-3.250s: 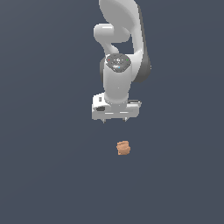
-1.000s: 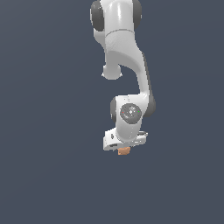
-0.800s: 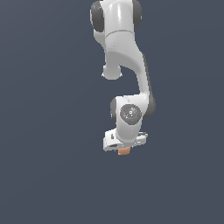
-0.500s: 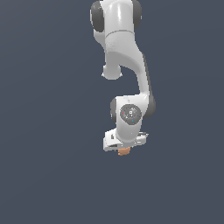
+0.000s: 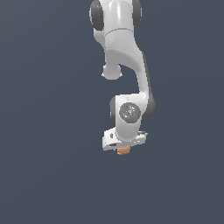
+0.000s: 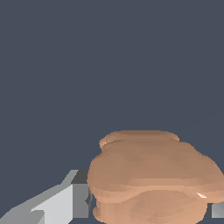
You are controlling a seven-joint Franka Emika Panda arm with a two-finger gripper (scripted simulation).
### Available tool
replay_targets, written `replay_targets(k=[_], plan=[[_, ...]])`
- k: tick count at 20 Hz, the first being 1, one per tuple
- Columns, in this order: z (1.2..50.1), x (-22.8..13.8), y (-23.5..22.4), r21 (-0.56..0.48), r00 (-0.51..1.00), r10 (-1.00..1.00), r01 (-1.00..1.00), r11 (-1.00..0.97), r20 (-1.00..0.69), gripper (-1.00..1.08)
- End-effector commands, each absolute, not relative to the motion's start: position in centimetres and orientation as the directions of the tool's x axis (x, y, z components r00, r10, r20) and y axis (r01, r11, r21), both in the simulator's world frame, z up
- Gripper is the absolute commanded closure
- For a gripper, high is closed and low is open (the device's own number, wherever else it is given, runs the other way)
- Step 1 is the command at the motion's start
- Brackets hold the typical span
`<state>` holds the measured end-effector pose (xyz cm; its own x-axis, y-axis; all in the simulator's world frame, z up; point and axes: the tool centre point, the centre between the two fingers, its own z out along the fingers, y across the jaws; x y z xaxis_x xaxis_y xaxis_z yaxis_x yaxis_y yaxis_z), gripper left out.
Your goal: Pick up the object and move it to a goal position.
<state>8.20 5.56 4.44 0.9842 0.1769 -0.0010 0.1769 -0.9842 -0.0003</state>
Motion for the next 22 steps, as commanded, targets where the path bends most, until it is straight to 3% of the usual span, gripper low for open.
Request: replay_targets(k=[1,10,22], plan=[[5.0,8.0,5.1,0.000,0.984,0.176,0.176,-0.984,0.000,1.08],[9.4,6.3,1.9,0.000,0.984,0.176,0.176,-0.984,0.000,1.08],[20.5,2.0,-6.3,-0.001,0.984,0.176,0.176,-0.984,0.000,1.08]])
